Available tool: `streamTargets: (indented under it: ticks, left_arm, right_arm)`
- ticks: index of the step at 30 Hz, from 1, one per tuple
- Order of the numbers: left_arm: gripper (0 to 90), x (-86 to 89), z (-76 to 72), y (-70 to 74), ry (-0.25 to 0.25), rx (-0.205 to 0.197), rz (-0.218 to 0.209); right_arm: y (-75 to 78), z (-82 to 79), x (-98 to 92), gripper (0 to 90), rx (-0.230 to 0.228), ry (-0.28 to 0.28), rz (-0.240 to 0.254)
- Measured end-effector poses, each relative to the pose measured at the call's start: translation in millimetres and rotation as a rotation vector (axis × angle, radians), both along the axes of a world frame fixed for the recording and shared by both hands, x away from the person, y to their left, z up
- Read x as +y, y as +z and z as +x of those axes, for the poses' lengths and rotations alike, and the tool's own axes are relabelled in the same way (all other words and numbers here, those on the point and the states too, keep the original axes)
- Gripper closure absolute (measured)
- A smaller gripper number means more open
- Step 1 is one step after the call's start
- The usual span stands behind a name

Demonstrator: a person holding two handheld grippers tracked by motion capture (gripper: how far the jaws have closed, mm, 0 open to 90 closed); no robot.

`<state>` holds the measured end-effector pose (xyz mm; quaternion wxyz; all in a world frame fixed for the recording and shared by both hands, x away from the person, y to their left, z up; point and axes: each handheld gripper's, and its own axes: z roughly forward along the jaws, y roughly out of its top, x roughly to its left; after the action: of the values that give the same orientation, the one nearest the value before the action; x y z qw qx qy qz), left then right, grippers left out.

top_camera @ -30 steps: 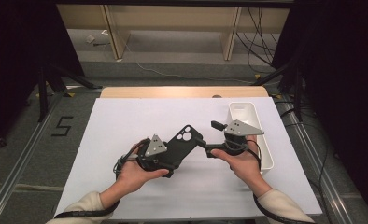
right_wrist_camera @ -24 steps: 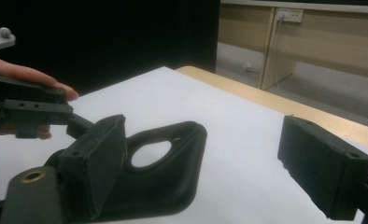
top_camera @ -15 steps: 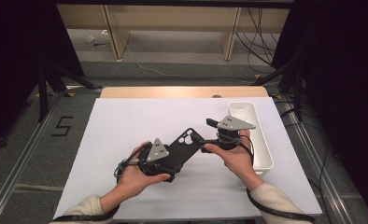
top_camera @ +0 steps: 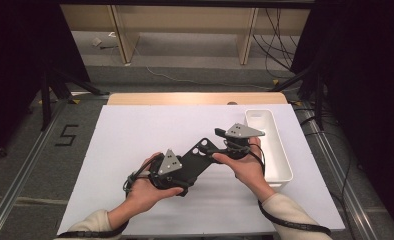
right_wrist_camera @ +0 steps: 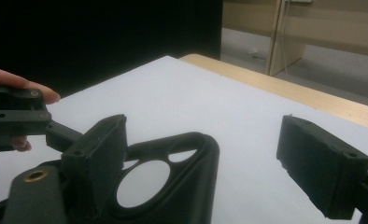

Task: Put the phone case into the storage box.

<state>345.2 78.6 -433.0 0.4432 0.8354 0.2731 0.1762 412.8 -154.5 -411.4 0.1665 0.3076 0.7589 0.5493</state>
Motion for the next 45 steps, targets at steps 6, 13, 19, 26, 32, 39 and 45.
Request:
streamTargets:
  ticks: [6,13,19,26,32,39,45]
  left_arm:
    - [16.6,-1.1,-1.0,-0.6,0.005,0.009,-0.001]
    - [16.5,-1.5,-1.2,0.4,0.005,-0.008,0.007]
    - [16.5,-1.6,-1.4,1.1,0.007,-0.011,0.006]
    - [16.5,-1.2,-0.7,1.1,0.008,-0.013,0.001]
    - [16.5,-1.4,-0.1,0.3,0.010,-0.013,-0.001]
    - [16.3,-1.8,0.2,-0.4,0.009,-0.011,-0.002]
    - [16.0,-2.2,0.5,-1.5,0.008,-0.005,-0.002]
  right_arm:
    - [-3.3,3.0,3.9,22.1,0.026,0.001,-0.010]
    - [-5.1,4.3,6.6,27.4,0.052,0.010,-0.002]
    - [-5.4,4.1,8.5,32.4,0.067,0.020,0.003]
    - [-7.2,4.9,9.1,38.2,0.092,0.028,0.018]
    - [-7.5,5.3,9.1,43.3,0.111,0.034,0.030]
    - [-7.1,6.7,6.3,49.4,0.149,0.030,0.062]
    - [-5.9,7.6,4.6,53.8,0.179,0.021,0.095]
